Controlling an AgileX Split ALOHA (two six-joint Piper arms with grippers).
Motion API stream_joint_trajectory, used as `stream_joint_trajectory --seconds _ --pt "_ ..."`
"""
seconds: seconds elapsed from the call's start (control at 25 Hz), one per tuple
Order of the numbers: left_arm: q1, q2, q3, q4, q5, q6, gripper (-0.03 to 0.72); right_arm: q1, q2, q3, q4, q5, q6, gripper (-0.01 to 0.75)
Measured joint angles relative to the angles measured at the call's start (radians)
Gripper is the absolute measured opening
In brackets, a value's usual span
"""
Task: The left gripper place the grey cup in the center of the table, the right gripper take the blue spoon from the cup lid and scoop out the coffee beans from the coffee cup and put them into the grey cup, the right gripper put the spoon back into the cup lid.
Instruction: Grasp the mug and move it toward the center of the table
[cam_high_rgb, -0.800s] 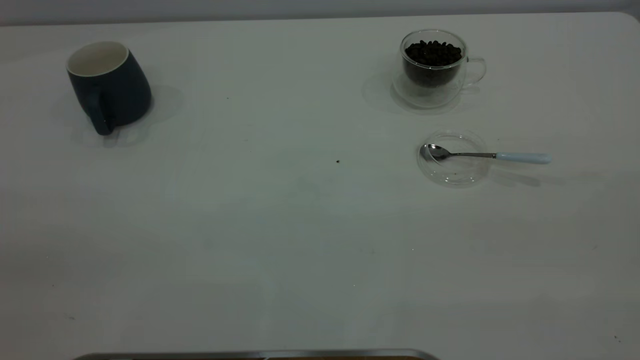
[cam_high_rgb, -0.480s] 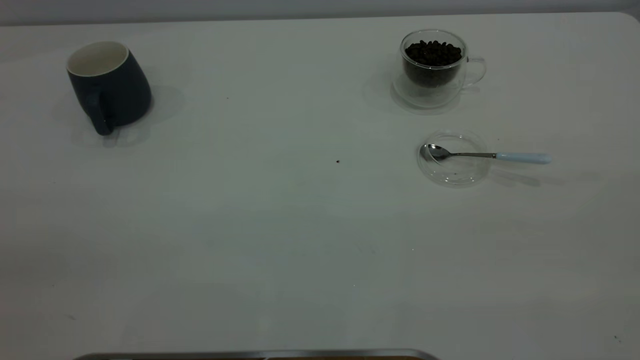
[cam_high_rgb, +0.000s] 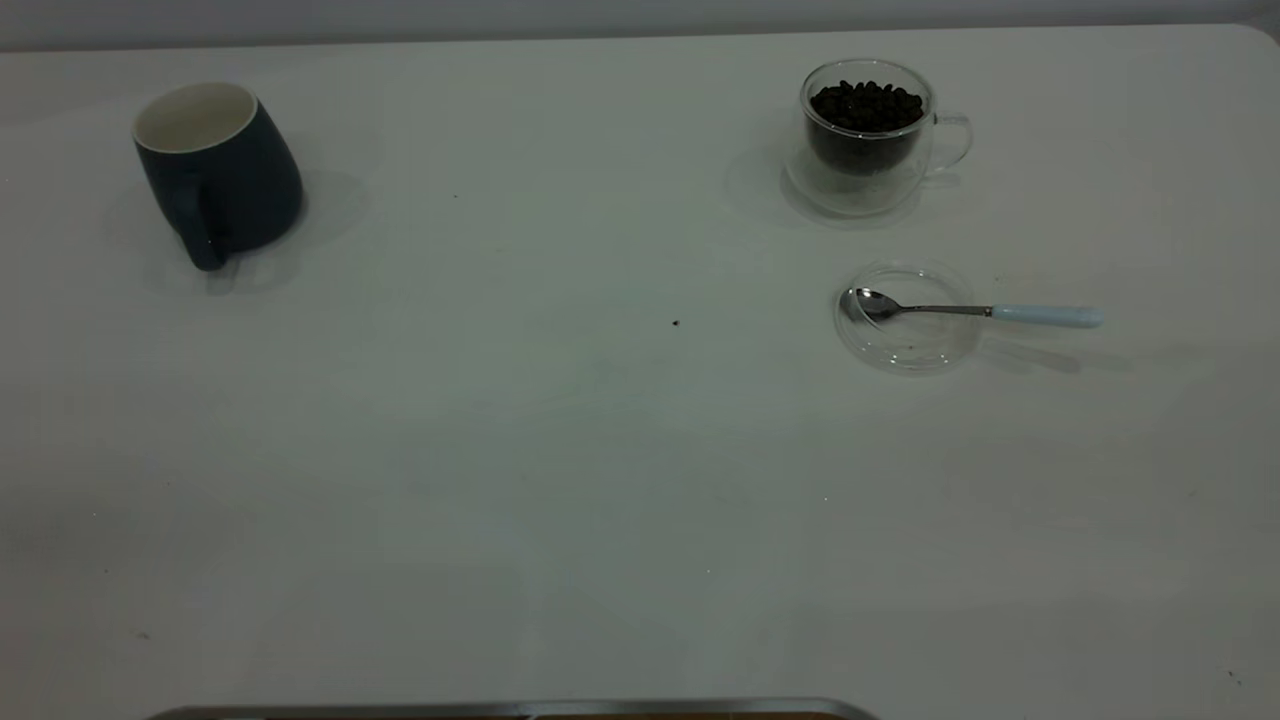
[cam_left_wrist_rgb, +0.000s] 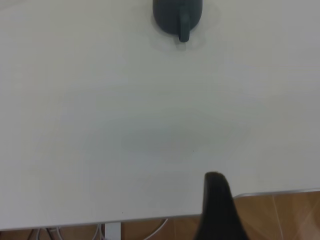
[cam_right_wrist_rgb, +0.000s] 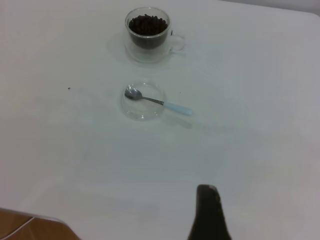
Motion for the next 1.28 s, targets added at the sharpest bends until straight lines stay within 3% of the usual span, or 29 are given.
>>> stream_joint_trajectory --seconds 0.52,0.8,1.28 --pt "0.000 0.064 -0.014 0.016 -0.013 0.000 0.567 0.000 0.000 0.000 0.000 0.000 0.000 0.588" --pt "-0.018 0.508 -0.204 0.063 -0.155 0.020 0.567 0.000 0.000 0.000 0.000 0.000 0.000 0.588" --pt "-0.018 1.262 -0.661 0.074 -0.249 0.238 0.567 0.000 0.000 0.000 0.000 0.000 0.000 0.588"
